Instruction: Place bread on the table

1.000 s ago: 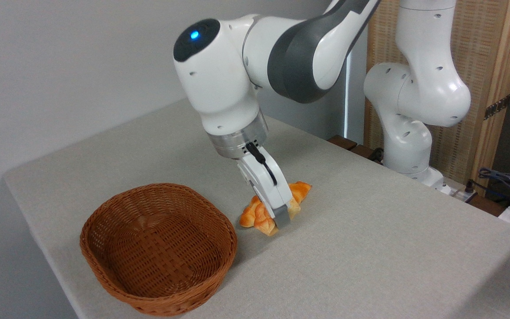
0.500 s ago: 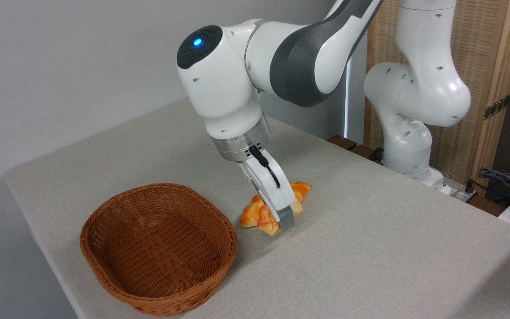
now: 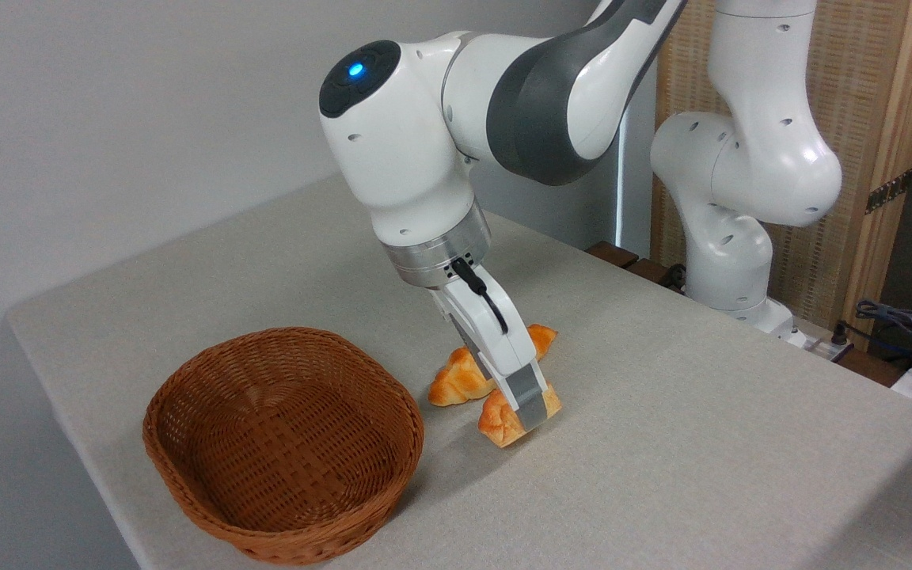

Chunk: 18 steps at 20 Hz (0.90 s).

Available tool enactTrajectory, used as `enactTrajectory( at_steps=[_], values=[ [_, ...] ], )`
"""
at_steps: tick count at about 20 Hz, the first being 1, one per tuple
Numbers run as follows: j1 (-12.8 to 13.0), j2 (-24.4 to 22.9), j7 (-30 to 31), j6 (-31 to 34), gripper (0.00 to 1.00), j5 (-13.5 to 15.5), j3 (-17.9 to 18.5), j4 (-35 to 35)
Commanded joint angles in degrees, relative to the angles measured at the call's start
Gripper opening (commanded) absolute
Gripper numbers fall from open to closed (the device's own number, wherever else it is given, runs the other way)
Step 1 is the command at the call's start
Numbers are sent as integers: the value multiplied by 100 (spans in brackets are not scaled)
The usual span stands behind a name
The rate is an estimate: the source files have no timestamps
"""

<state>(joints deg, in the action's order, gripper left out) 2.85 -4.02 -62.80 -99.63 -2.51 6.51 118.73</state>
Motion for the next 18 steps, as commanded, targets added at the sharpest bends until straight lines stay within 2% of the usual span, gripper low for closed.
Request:
enactTrajectory(
  at_steps=[1, 8, 12, 16, 18],
  values=[
    [58, -134, -110, 23, 100, -83, 79, -95],
    [49, -169, -22, 32, 100, -48, 211, -869],
    [6, -239, 697, 93, 100, 40, 1, -1352],
    [-100, -222, 1330, 260, 100, 531, -237, -1941],
    [-109, -187, 1856, 278, 100, 777, -316, -2160]
  ],
)
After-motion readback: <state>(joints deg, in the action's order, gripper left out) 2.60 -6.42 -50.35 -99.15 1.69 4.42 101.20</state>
